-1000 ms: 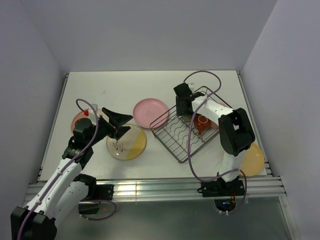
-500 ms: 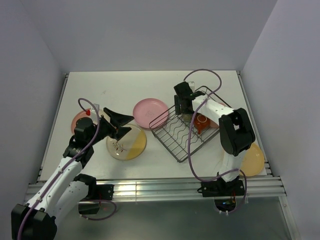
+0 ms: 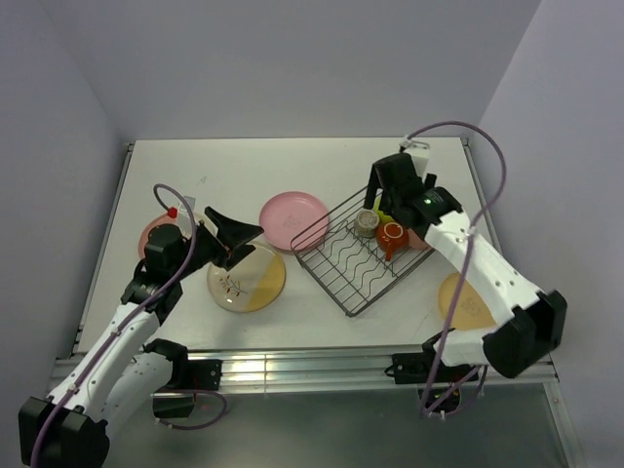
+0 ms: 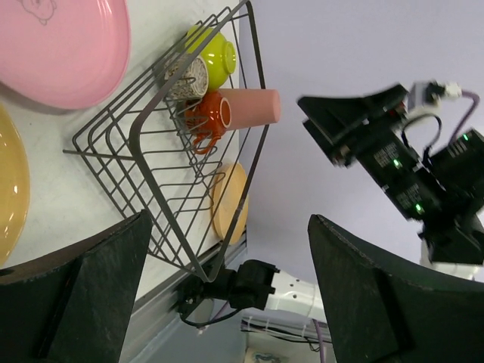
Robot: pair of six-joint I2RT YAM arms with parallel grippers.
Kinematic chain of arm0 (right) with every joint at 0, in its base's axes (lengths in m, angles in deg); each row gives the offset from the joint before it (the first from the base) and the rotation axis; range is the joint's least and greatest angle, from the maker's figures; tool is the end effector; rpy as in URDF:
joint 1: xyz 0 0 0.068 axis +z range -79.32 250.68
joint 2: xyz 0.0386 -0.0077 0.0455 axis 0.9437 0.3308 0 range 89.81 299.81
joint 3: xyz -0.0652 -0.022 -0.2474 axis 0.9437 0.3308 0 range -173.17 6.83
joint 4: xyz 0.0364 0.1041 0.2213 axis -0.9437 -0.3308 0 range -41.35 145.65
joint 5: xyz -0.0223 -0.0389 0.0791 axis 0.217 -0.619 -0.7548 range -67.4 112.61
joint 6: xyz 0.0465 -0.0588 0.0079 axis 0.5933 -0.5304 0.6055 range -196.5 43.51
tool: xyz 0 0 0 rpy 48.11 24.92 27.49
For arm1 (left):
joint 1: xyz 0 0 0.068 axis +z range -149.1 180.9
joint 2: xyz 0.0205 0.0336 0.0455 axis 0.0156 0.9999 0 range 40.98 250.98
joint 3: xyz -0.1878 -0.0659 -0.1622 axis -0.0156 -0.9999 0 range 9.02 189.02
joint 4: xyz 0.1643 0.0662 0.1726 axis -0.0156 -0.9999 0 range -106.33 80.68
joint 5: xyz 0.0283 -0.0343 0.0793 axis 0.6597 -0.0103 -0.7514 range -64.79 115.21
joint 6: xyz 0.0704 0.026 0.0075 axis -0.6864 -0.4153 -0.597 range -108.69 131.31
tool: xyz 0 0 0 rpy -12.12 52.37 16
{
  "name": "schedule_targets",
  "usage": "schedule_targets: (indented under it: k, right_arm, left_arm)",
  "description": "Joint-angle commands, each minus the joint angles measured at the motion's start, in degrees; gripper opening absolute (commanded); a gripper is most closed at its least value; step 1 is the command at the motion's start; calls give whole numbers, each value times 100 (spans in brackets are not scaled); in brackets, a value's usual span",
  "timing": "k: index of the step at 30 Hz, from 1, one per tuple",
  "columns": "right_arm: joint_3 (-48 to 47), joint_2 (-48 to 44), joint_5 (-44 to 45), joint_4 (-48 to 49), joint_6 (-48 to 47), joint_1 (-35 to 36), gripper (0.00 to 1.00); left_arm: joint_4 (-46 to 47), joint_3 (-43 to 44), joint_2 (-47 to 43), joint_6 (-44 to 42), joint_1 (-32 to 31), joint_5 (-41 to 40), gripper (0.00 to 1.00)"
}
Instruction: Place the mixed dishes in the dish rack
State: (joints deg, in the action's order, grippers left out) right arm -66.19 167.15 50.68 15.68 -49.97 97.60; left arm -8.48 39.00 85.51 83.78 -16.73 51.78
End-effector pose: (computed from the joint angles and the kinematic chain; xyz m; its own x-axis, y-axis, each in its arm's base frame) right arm 0.2744 0.1057 0.3065 -0.6013 0.1367 -0.7873 0.1895 0.9816 0.0257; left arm 0.1900 -0.0902 0.2563 -0.7212 -0.6657 -0.1916 -0.0089 0.2855 -0.9584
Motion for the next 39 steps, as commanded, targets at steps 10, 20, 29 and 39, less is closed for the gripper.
schedule_targets:
  k: [10,20,29,39]
  right_arm:
    - [1658,-2301,40,-2277,2347,-108,100]
    - [2704,-4069,-232,-3096,4158,-415,96]
    - [3319,-3955,-1364,-2710,3862,-2337,100]
    - [3496,-3551,-2245,-2639,2788,-5231,100]
  left_arm:
    - [126,817,933,-945,-812,-293,90]
    - [846,536,1136,-963,-935,172,91]
    - [611,500,1224,-1147,-944,147,91]
    - [637,474,1515,-1173,-936,411,92]
